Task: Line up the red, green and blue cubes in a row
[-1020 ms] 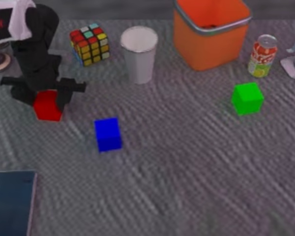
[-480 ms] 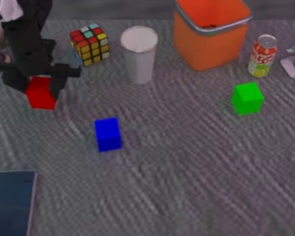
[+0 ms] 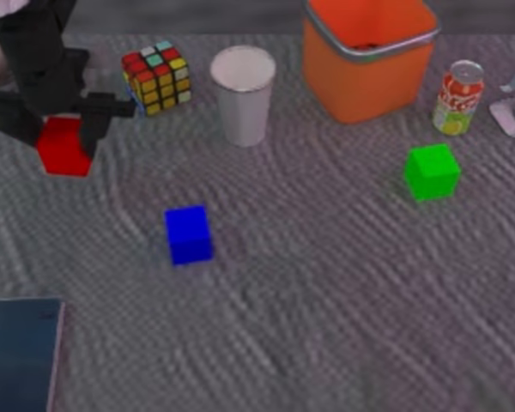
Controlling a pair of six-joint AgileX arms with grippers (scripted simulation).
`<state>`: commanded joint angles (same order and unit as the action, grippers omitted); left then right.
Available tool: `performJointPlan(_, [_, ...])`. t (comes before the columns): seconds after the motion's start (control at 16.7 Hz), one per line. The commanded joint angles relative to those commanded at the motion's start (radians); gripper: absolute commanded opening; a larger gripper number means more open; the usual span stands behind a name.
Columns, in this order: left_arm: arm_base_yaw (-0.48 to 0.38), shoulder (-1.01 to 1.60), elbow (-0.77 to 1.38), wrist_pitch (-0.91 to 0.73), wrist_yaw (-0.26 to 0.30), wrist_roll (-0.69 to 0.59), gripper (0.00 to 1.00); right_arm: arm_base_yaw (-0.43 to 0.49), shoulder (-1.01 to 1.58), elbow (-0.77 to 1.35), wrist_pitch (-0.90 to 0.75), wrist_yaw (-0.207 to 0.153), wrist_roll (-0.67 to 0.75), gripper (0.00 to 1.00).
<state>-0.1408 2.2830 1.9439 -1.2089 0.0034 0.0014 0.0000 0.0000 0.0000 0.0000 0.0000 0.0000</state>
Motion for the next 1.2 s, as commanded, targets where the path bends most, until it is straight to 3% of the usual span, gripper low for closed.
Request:
performJointPlan(0.24, [-0.099, -0.087, -0.104, 0.026, -0.004, -0.110, 0.00, 0.000, 0.000, 0.000, 0.000, 0.000, 0.000, 1.00])
performJointPlan(0.6, [-0.390, -0.332, -0.453, 0.094, -0.013, -0.513, 0.00, 0.000, 0.000, 0.000, 0.000, 0.000, 0.000, 1.00])
performJointPlan(0.78, [-0.514, -0.443, -0.587, 0.127, -0.018, -0.651, 0.00, 0.000, 0.000, 0.000, 0.000, 0.000, 0.000, 1.00])
performJointPlan(0.9, [-0.553, -0.482, -0.626, 0.140, -0.020, -0.691, 0.00, 0.000, 0.000, 0.000, 0.000, 0.000, 0.000, 1.00])
performJointPlan(1.2, [-0.553, -0.480, -0.629, 0.141, -0.020, -0.691, 0.00, 0.000, 0.000, 0.000, 0.000, 0.000, 0.000, 1.00])
